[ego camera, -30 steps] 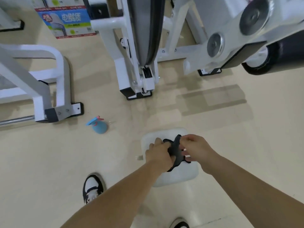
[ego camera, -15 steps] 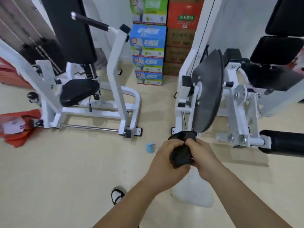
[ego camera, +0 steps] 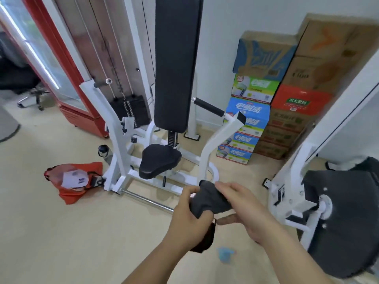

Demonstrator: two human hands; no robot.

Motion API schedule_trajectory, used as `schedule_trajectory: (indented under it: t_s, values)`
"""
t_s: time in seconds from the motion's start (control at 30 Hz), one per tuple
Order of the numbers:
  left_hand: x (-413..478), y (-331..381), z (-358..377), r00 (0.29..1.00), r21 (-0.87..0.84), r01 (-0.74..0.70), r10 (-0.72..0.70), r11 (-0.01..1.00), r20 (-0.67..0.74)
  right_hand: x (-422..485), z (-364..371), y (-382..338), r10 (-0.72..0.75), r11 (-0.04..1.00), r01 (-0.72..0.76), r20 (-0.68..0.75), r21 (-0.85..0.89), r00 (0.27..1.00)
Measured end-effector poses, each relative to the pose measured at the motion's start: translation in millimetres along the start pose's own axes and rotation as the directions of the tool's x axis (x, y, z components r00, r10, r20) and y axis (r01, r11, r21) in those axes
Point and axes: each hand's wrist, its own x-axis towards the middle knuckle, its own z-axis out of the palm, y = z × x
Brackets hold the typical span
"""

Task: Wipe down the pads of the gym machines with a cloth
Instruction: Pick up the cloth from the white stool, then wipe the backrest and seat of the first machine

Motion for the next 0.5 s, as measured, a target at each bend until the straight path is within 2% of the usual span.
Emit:
schedule_trajectory:
  t_s: [0.13, 0.33, 0.5]
  values:
    - [65, 25, -27, 0.987, -0.031, 0.067, -0.071, 0.997, -0.141, 47, 23, -45, -0.102, 0.995, 0.102, 0.028, -0.023, 0.994]
    - [142, 60, -59, 0.996, -0.047, 0.063, -0.066, 0.997, -0.057, 132, 46, -112, -0.169, 0.986, 0.169, -0.006, 0.007, 0.986]
    - [208, 88, -119, 0.987, -0.102, 0.121, -0.131, 0.987, -0.093, 196, 87, -188, -0.202, 0.972, 0.217, 0.147, -0.089, 0.968]
